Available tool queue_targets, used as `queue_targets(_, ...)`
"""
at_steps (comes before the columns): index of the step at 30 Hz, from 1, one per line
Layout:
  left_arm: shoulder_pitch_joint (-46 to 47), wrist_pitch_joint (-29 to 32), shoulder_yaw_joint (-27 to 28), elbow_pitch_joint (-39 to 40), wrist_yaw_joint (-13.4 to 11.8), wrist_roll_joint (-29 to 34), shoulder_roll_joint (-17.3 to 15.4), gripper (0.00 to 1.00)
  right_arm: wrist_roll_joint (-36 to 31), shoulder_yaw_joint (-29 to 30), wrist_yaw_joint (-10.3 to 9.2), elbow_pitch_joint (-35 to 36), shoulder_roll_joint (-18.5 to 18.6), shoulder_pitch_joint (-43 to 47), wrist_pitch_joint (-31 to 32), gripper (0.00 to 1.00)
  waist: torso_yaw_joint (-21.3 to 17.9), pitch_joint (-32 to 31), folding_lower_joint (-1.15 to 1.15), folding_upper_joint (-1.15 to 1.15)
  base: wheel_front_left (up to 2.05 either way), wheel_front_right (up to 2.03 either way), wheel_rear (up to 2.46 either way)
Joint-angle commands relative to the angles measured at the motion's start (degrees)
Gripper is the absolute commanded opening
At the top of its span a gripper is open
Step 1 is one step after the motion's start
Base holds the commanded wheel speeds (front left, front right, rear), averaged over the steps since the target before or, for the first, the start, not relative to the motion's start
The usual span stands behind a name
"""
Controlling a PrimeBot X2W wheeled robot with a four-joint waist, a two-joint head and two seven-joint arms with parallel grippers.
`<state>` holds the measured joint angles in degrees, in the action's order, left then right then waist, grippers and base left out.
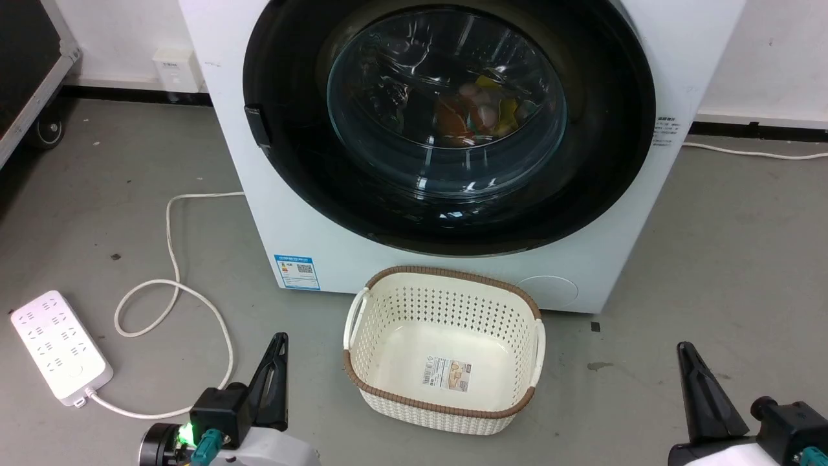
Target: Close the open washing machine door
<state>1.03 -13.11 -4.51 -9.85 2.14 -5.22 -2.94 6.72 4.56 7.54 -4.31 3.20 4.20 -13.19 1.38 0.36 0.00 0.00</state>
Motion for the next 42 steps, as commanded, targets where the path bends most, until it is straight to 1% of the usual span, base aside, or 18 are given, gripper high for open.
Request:
queue_targets(1,-0.1,0.3,0.3,0.4,-0.2,0.4,0.0,0.00,-0.5,-0.2,-0.01,0.3,0.0,-0.5,0.3,0.00,0.0,0.0,0.00,0.00,0.00,0.00,0.00)
queue_targets(42,-0.5,5.1,1.9,3.9,-0.9,2.2,0.0,0.00,-2.8,-1.8,-0.02,1.8,-0.1,-1.9,5.1,0.00,-0.5,-0.1,0.00,0.00,0.00,0.00,0.00)
